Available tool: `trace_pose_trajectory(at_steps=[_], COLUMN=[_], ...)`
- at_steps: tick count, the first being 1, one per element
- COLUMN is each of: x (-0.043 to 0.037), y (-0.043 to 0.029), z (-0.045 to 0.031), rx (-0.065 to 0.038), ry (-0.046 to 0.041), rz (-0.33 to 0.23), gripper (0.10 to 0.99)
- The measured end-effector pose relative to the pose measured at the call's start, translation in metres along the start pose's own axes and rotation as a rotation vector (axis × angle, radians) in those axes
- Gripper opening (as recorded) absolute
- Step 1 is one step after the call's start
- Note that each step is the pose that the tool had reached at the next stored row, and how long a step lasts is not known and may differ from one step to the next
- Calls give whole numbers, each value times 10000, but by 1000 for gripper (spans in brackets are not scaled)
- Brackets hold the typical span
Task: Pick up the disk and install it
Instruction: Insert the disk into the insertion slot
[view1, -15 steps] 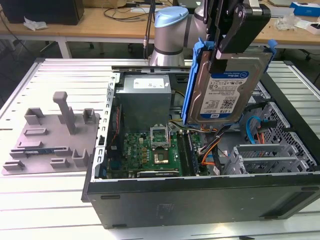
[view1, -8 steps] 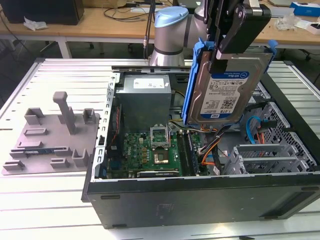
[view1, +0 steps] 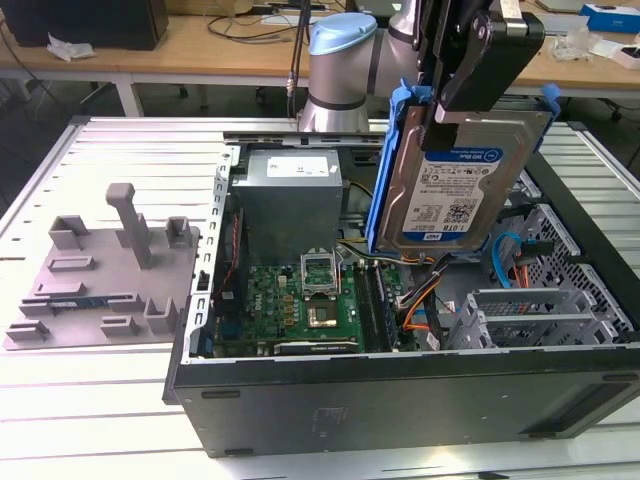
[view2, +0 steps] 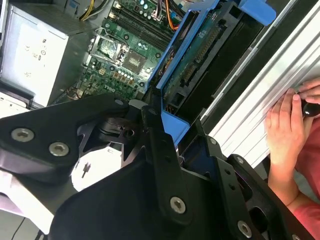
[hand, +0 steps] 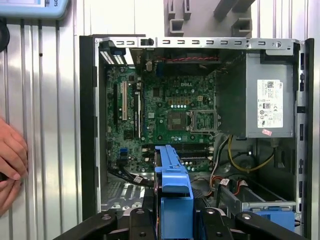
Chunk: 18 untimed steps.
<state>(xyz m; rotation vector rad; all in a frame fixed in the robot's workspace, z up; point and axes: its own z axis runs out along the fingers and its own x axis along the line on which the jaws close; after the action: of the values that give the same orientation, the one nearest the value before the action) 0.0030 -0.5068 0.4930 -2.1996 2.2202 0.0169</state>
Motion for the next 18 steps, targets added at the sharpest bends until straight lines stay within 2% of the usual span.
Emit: trace_pose_trajectory(at_steps=[6,12,18], x=[26,47,89], y=[-4,-159,-231], z=[0,0,0], rx=[0,0,0], ry=[-1,-1,-1], rz=[-2,0,-1], gripper=[369,369,369])
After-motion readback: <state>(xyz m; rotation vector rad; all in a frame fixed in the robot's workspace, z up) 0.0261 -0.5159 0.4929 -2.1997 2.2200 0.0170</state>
